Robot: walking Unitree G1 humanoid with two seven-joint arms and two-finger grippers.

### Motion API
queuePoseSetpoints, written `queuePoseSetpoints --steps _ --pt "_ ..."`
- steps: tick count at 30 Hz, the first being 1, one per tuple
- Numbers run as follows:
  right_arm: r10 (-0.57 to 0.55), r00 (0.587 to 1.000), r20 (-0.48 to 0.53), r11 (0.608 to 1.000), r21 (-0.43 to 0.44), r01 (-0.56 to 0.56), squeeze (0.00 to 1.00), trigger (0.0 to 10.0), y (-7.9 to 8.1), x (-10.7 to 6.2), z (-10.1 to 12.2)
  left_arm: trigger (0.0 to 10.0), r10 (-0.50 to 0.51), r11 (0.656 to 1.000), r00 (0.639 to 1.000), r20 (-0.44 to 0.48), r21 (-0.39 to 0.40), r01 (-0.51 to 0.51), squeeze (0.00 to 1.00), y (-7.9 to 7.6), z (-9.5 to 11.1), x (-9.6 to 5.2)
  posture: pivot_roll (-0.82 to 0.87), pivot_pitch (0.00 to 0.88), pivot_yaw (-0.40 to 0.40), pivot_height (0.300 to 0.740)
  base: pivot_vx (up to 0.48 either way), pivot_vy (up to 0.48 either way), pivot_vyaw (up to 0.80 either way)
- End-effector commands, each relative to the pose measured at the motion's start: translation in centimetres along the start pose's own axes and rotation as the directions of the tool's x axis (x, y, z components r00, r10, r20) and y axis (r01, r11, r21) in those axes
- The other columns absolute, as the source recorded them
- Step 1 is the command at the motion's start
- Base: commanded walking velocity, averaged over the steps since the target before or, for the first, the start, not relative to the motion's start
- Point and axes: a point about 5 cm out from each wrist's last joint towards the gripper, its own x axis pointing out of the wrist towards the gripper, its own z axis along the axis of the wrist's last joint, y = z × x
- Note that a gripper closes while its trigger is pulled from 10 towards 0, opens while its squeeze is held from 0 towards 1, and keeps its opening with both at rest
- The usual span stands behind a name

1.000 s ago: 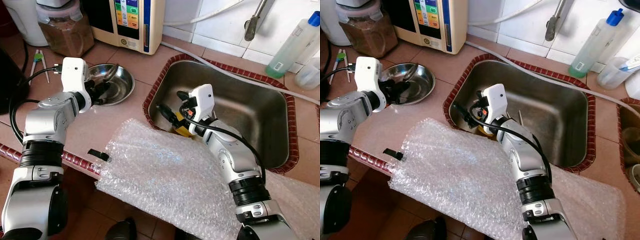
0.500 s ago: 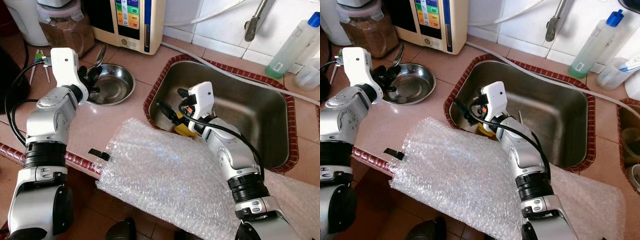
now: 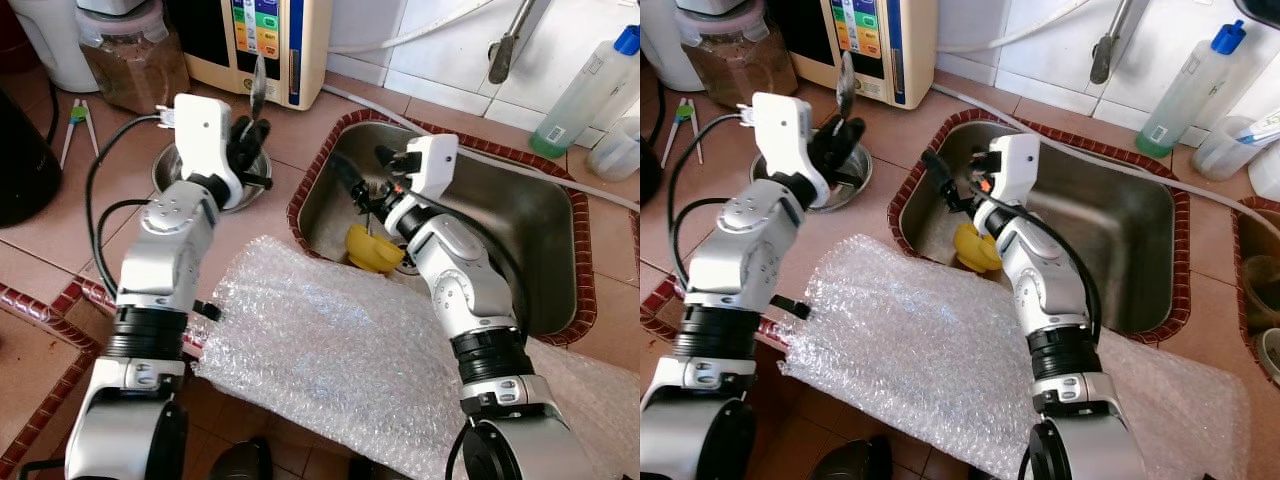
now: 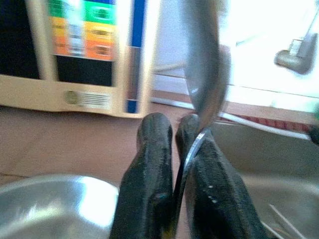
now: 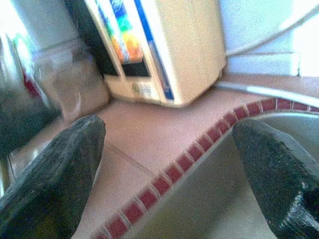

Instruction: Kitchen organization

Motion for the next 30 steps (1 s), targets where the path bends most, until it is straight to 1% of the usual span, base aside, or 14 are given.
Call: queuePoseSetpoints --steps 1,2,4,7,11,15,16,18,22,24,26,27,28,30 --pt "-0.011 0.999 0.041 0.998 0.066 0.008 0.0 10.0 -0.1 0.2 0.9 0.0 -0.044 0.999 0.999 0.008 0.028 0.043 0.0 -1.0 -0.1 -0.1 0.05 0.163 -0.057 0.74 0.0 0.0 0.0" --pt "-0.013 0.999 0.046 0.997 0.078 0.009 0.0 10.0 -0.1 0.2 1.0 0.0 -0.049 0.998 0.999 0.007 0.031 0.048 0.0 -1.2 -0.1 -0.1 0.05 0.162 -0.057 0.74 0.0 0.0 0.0" --pt "-0.003 0.997 0.079 0.988 0.152 -0.009 0.0 10.0 0.1 0.4 1.8 0.0 -0.073 0.997 0.997 -0.001 0.036 0.073 0.0 -1.8 -0.6 -0.2 0.05 0.16 -0.054 0.74 0.0 0.0 0.0" --pt "0.002 0.997 0.08 0.988 0.156 -0.014 0.0 10.0 0.1 0.4 1.9 0.0 -0.073 0.997 0.997 0.0 0.03 0.073 0.0 -1.9 -0.6 -0.2 0.05 0.16 -0.054 0.74 0.0 0.0 0.0" --pt "0.013 0.998 0.065 0.988 0.151 -0.023 0.0 10.0 0.3 0.5 1.7 0.0 -0.079 0.996 0.997 -0.004 0.047 0.079 0.0 -1.9 -0.7 -0.3 0.05 0.159 -0.055 0.74 0.0 0.0 0.0" --pt "0.019 0.998 0.055 0.988 0.154 -0.028 0.0 10.0 0.4 0.5 1.5 0.0 -0.056 0.996 0.998 -0.016 0.063 0.057 0.0 -1.4 -0.8 -0.4 0.05 0.159 -0.054 0.74 0.0 0.0 0.0" --pt "0.018 0.998 0.052 0.988 0.154 -0.026 0.0 10.0 0.4 0.5 1.5 0.0 -0.047 0.996 0.999 -0.019 0.079 0.048 0.0 -1.1 -0.8 -0.4 0.05 0.159 -0.054 0.74 0.0 0.0 0.0" --pt "0.013 0.999 0.046 0.989 0.149 -0.02 0.0 10.0 0.2 0.4 1.4 0.0 0.005 0.986 0.999 -0.035 0.164 0.0 0.0 0.4 -1.0 -0.6 0.05 0.16 -0.054 0.74 0.0 0.0 0.0" --pt "0.003 0.999 0.038 0.99 0.141 -0.009 0.0 10.0 0.0 0.2 1.3 0.0 0.066 0.976 0.997 -0.045 0.21 -0.055 0.0 2.2 -1.1 -1.0 0.05 0.162 -0.056 0.74 0.0 0.0 0.0" --pt "-0.003 0.999 0.033 0.991 0.132 -0.002 0.0 10.0 -0.2 0.1 1.2 0.0 0.103 0.961 0.994 -0.045 0.262 -0.088 0.0 3.5 -0.9 -1.3 0.05 0.163 -0.058 0.74 0.0 0.0 0.0" --pt "-0.004 0.999 0.033 0.991 0.132 -0.001 0.0 10.0 -0.2 0.1 1.2 0.0 0.108 0.959 0.993 -0.046 0.27 -0.092 0.0 3.6 -0.9 -1.4 0.05 0.164 -0.058 0.74 0.0 0.0 0.0" --pt "-0.005 0.999 0.033 0.991 0.131 0.001 0.0 10.0 -0.2 0.1 1.2 0.0 0.133 0.955 0.99 -0.045 0.271 -0.116 0.0 4.2 -0.9 -1.5 0.06 0.164 -0.058 0.74 0.0 0.0 0.0" --pt "-0.005 0.999 0.033 0.991 0.131 0.001 0.0 10.0 -0.2 0.1 1.2 0.0 0.133 0.955 0.99 -0.045 0.271 -0.116 0.0 4.2 -0.9 -1.5 0.06 0.164 -0.058 0.74 0.0 0.0 0.0" --pt "-0.009 1.0 0.03 0.992 0.127 0.005 0.0 10.0 -0.3 0.1 1.2 0.0 0.157 0.943 0.987 -0.046 0.304 -0.136 0.0 5.0 -1.0 -1.7 0.05 0.165 -0.059 0.74 0.0 0.0 0.0"
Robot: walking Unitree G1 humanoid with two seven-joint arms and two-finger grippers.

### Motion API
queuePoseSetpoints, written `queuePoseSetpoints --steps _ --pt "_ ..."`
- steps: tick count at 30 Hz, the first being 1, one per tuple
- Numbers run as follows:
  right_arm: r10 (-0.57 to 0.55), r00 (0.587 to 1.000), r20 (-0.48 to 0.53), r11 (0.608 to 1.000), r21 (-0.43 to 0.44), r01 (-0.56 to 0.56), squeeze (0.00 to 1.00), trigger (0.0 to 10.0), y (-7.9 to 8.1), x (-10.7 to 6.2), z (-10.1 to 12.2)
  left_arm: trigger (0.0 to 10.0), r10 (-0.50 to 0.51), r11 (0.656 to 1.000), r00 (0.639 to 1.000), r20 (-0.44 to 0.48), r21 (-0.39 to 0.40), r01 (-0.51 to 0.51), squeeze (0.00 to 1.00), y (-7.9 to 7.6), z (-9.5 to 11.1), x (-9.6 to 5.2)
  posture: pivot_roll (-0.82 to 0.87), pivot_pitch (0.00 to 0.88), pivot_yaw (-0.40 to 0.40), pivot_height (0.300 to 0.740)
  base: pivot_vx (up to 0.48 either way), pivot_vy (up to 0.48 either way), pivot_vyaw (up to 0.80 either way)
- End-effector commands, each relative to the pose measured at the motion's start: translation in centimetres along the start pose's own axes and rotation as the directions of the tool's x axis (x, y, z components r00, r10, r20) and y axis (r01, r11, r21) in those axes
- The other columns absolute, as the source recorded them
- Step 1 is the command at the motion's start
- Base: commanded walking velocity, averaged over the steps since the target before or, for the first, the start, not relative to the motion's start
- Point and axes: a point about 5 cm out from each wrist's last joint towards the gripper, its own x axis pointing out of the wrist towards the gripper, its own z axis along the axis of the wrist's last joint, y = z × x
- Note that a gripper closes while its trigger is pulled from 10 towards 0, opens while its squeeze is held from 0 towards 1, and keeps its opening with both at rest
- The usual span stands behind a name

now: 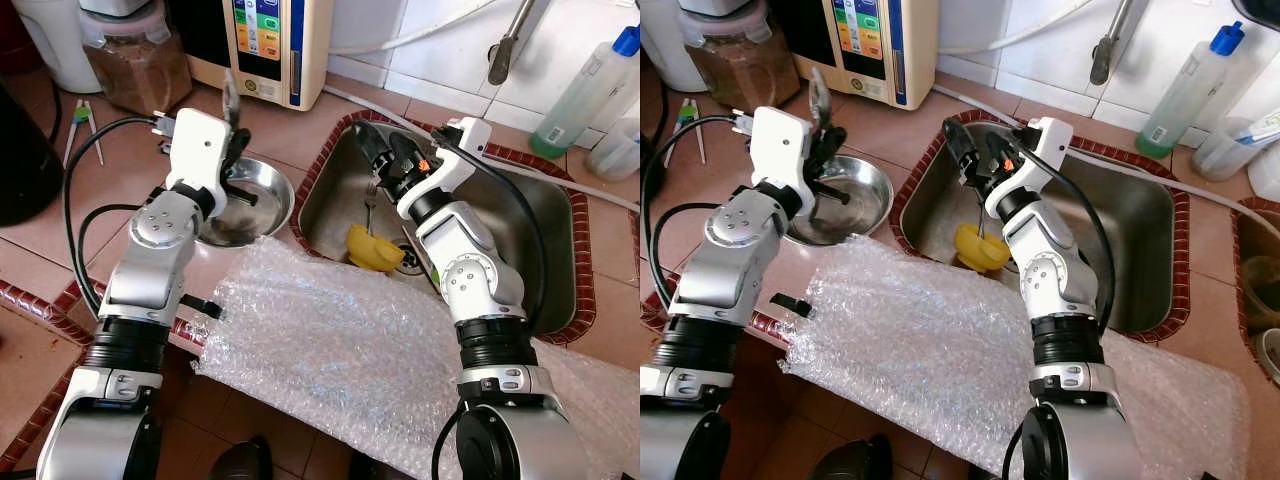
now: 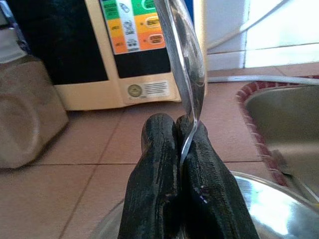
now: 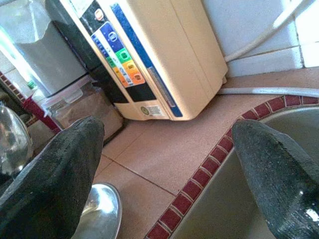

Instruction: Kitchen organization

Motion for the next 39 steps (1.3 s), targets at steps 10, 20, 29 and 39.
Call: queuePoseSetpoints --steps 10,20,29,39 --pt "-0.004 1.0 0.007 1.0 -0.03 0.004 0.0 10.0 -0.1 -0.2 0.3 0.0 0.085 0.986 0.996 0.037 0.14 -0.089 0.0 1.4 0.0 0.1 0.05 0.159 -0.053 0.74 0.0 0.0 0.0" --pt "0.087 0.994 0.064 0.994 0.055 -0.09 0.0 10.0 1.2 0.1 1.2 0.0 0.007 0.973 0.983 0.183 0.227 -0.049 0.0 -2.7 1.5 0.6 0.05 0.153 -0.058 0.74 0.0 0.0 0.0" --pt "0.258 0.957 0.136 0.95 0.143 -0.277 0.0 10.0 3.0 -0.2 3.0 0.0 -0.073 0.944 0.978 0.196 0.33 0.004 0.0 -5.2 0.9 0.6 0.04 0.145 -0.062 0.74 0.0 0.0 0.0" --pt "0.397 0.917 0.031 0.902 0.171 -0.397 0.0 10.0 4.8 -0.9 1.8 0.7 -0.15 0.862 0.974 0.172 0.505 0.044 0.0 -6.4 0.4 0.8 0.05 0.139 -0.063 0.74 0.0 0.0 0.0"
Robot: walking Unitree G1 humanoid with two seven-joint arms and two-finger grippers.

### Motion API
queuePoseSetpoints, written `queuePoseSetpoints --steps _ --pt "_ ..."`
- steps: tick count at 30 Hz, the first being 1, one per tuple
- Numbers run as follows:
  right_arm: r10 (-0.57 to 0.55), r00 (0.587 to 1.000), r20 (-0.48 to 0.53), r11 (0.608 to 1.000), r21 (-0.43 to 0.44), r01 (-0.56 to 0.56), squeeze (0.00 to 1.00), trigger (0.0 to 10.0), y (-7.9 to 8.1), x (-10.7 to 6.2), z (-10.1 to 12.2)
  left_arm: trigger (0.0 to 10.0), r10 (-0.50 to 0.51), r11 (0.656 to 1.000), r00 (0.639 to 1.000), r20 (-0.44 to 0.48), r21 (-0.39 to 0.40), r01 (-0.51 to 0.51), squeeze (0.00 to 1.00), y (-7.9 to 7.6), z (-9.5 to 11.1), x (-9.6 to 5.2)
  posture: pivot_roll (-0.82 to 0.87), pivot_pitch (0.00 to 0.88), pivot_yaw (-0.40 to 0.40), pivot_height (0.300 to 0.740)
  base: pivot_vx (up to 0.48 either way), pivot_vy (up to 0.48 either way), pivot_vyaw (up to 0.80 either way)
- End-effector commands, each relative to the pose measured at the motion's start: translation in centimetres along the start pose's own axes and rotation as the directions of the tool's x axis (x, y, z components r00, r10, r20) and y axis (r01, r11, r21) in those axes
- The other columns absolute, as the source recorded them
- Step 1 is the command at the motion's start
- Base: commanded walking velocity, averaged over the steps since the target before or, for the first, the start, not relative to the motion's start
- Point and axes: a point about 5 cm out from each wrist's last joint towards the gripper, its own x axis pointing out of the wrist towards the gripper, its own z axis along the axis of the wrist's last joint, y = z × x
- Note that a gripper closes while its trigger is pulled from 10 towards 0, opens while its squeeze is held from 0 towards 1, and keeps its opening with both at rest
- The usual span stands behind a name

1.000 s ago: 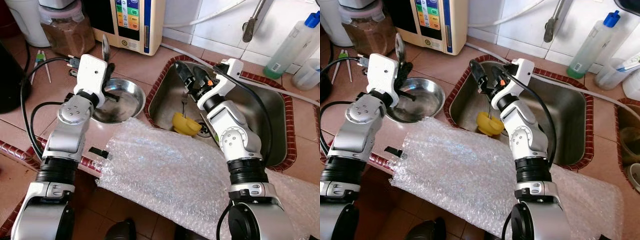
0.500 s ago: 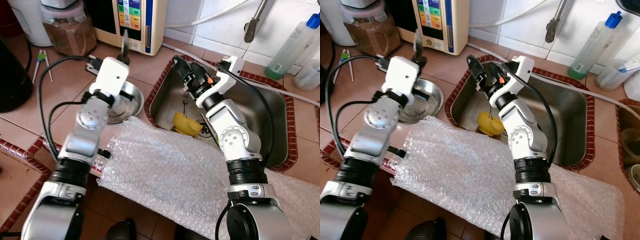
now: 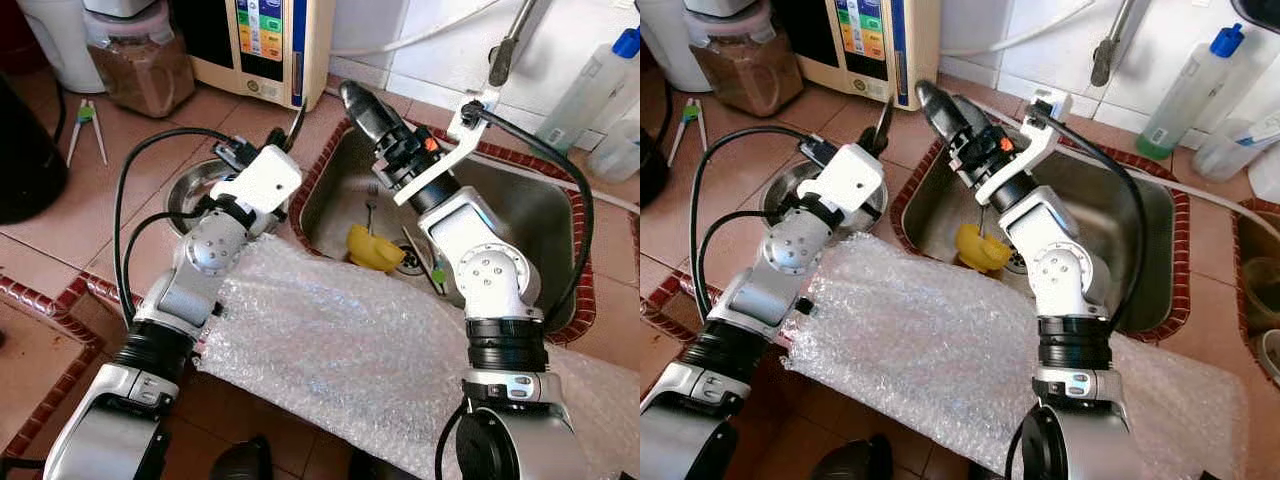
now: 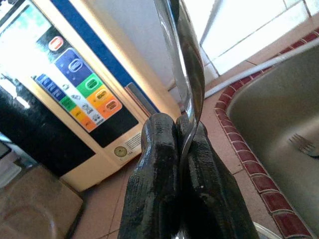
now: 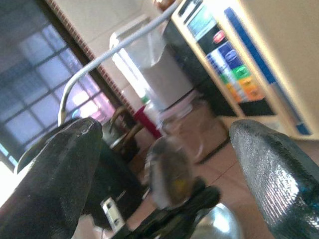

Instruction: Kitchen organization

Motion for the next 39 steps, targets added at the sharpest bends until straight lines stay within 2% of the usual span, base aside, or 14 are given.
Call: queuePoseSetpoints --steps 1,5,6,7,8,11,13,15,16,21,24,25,33,39 --pt "0.028 0.999 -0.025 0.999 -0.016 -0.029 0.0 10.0 0.5 -0.1 -0.1 0.7 -0.009 1.0 1.0 0.03 0.029 0.009 0.0 -0.3 0.6 0.4 0.05 0.139 -0.063 0.74 0.0 0.0 0.0" --pt "0.027 0.997 -0.069 0.999 -0.038 -0.03 0.0 10.0 0.5 -0.2 -0.6 1.2 -0.02 0.998 0.999 0.043 0.063 0.017 0.0 -0.7 0.9 0.5 0.05 0.137 -0.063 0.74 0.0 0.0 0.0" --pt "0.01 0.997 -0.082 0.998 -0.057 -0.014 0.0 10.0 0.4 -0.2 -0.8 2.5 -0.031 0.996 0.998 0.056 0.086 0.026 0.0 -0.9 1.1 0.6 0.04 0.136 -0.063 0.74 0.0 0.0 0.0" --pt "0.006 0.996 -0.084 0.998 -0.06 -0.011 0.0 10.0 0.3 -0.2 -0.8 2.5 -0.035 0.995 0.998 0.059 0.091 0.029 0.0 -0.9 1.2 0.6 0.04 0.135 -0.063 0.74 0.0 0.0 0.0" --pt "0.004 0.996 -0.086 0.998 -0.061 -0.01 0.0 10.0 0.3 -0.2 -0.8 3.4 -0.038 0.995 0.997 0.062 0.097 0.032 0.0 -1.0 1.3 0.7 0.04 0.135 -0.063 0.74 0.0 0.0 0.0" --pt "0.0 0.996 -0.091 0.998 -0.066 -0.006 0.0 10.0 0.3 -0.2 -0.9 3.3 -0.043 0.994 0.997 0.067 0.102 0.036 0.0 -1.2 1.4 0.7 0.04 0.135 -0.063 0.74 0.0 0.0 0.0" --pt "-0.008 0.994 -0.106 0.996 -0.087 -0.001 0.0 10.0 0.4 0.0 -1.1 4.5 -0.052 0.993 0.996 0.073 0.112 0.044 0.0 -1.6 1.5 0.7 0.04 0.132 -0.062 0.74 0.0 0.0 0.0" --pt "-0.011 0.994 -0.113 0.995 -0.097 0.0 0.0 10.0 0.4 0.0 -1.1 4.5 -0.053 0.992 0.996 0.075 0.116 0.044 0.0 -1.7 1.6 0.7 0.04 0.132 -0.062 0.74 0.0 0.0 0.0" --pt "-0.024 0.992 -0.128 0.994 -0.106 0.01 0.0 10.0 0.3 0.1 -1.4 9.1 -0.058 0.992 0.995 0.078 0.12 0.048 0.0 -2.0 1.6 0.7 0.04 0.131 -0.062 0.74 0.0 0.0 0.0" --pt "-0.059 0.985 -0.163 0.989 -0.142 0.036 0.0 10.0 0.1 0.3 -1.9 10.0 -0.064 0.991 0.994 0.085 0.127 0.053 0.0 -2.4 1.8 0.7 0.04 0.129 -0.061 0.74 0.0 0.0 0.0" --pt "-0.072 0.984 -0.163 0.987 -0.152 0.047 0.0 10.0 0.1 0.4 -2.0 10.0 -0.062 0.991 0.994 0.088 0.125 0.051 0.0 -2.4 1.9 0.8 0.04 0.128 -0.06 0.74 0.0 0.0 0.0" --pt "-0.105 0.982 -0.154 0.983 -0.167 0.079 0.0 0.0 -0.2 0.5 -1.9 10.0 -0.063 0.991 0.994 0.089 0.128 0.051 0.0 -2.5 1.9 0.8 0.04 0.125 -0.059 0.74 0.0 0.0 0.0" --pt "-0.238 0.964 -0.122 0.96 -0.179 0.215 0.0 0.0 -1.6 0.7 -1.3 10.0 -0.06 0.989 0.994 0.088 0.14 0.047 0.0 -2.4 1.8 0.8 0.05 0.119 -0.055 0.74 0.0 0.0 0.0" --pt "-0.256 0.96 -0.111 0.954 -0.188 0.233 0.0 0.0 -1.7 0.9 -1.1 10.0 -0.046 0.986 0.996 0.08 0.165 0.032 0.0 -2.3 1.6 0.8 0.05 0.114 -0.054 0.74 0.0 0.0 0.0"
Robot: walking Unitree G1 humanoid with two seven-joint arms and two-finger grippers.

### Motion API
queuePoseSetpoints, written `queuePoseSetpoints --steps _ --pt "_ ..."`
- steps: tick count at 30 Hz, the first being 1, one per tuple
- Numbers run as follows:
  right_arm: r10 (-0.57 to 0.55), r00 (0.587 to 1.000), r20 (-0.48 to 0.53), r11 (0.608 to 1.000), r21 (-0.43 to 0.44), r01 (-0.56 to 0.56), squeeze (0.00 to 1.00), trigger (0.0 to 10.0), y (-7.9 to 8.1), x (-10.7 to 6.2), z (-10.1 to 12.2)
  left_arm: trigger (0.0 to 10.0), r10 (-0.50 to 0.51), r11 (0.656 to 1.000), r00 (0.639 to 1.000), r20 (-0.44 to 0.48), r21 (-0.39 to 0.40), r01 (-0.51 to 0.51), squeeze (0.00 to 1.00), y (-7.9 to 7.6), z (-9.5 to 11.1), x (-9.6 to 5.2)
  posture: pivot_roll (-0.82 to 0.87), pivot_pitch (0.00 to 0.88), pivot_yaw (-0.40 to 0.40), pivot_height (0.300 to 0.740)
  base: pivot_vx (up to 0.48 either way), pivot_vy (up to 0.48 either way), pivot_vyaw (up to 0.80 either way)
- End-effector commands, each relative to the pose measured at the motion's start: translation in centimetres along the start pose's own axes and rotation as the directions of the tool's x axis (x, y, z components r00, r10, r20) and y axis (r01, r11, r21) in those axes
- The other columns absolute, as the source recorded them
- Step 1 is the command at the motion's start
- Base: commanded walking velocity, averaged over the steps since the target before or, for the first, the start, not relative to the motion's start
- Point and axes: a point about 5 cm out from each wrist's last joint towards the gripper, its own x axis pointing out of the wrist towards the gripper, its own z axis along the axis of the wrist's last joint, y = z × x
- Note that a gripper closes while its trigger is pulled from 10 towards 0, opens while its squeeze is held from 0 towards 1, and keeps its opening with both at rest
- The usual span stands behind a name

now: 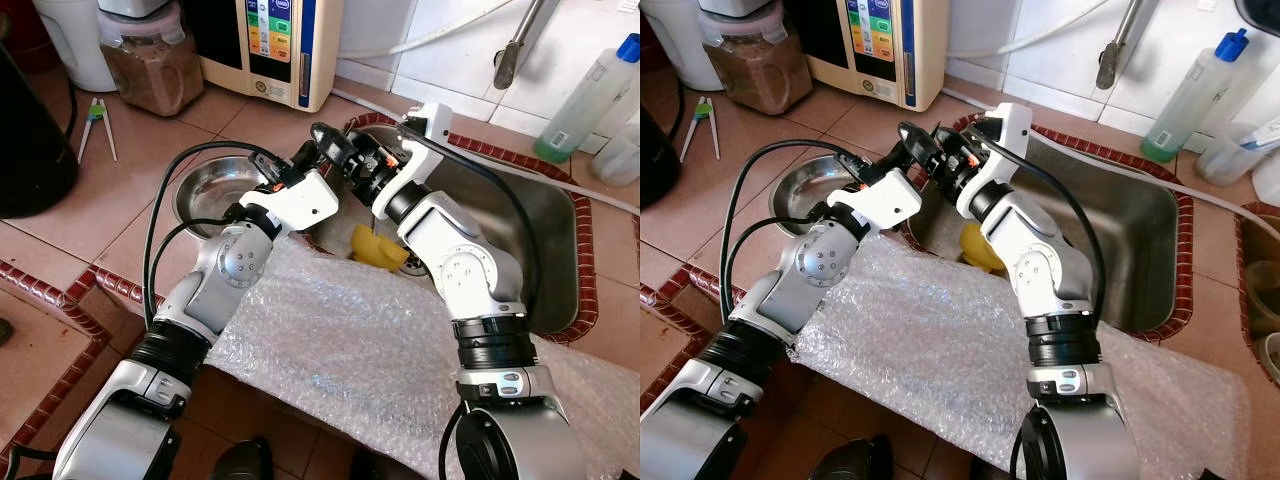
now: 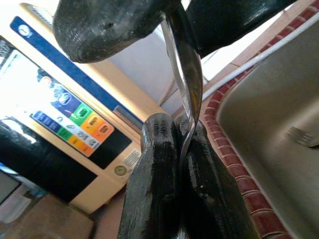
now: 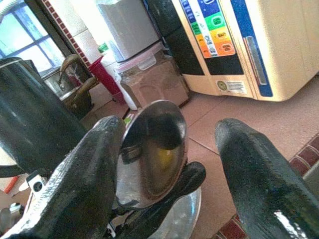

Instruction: Kitchen organization

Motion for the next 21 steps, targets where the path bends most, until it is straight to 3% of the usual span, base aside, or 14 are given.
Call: queuePoseSetpoints --steps 1,5,13,21 --pt "-0.039 0.999 0.016 0.999 -0.012 0.039 0.0 0.0 -0.6 0.0 0.6 10.0 0.01 1.0 0.999 0.03 0.028 -0.011 0.0 0.2 0.7 0.4 0.05 0.114 -0.054 0.74 0.0 0.0 0.0" --pt "-0.065 0.998 0.014 0.998 -0.016 0.065 0.0 0.0 -0.9 0.1 0.5 10.0 0.048 0.997 0.999 0.012 0.067 -0.048 0.0 0.5 0.4 0.4 0.05 0.113 -0.054 0.74 0.0 0.0 0.0" --pt "-0.1 0.995 0.003 0.995 -0.025 0.1 0.0 0.0 -1.3 0.4 0.6 10.0 0.204 0.957 0.979 -0.004 0.21 -0.199 0.0 1.9 -0.3 0.2 0.05 0.12 -0.058 0.74 0.0 0.0 0.0" --pt "-0.127 0.992 -0.001 0.992 -0.02 0.127 0.0 0.0 -1.7 0.4 0.5 10.0 0.261 0.916 0.964 0.053 0.303 -0.264 0.0 2.3 0.0 0.0 0.05 0.124 -0.055 0.74 0.0 0.0 0.0"
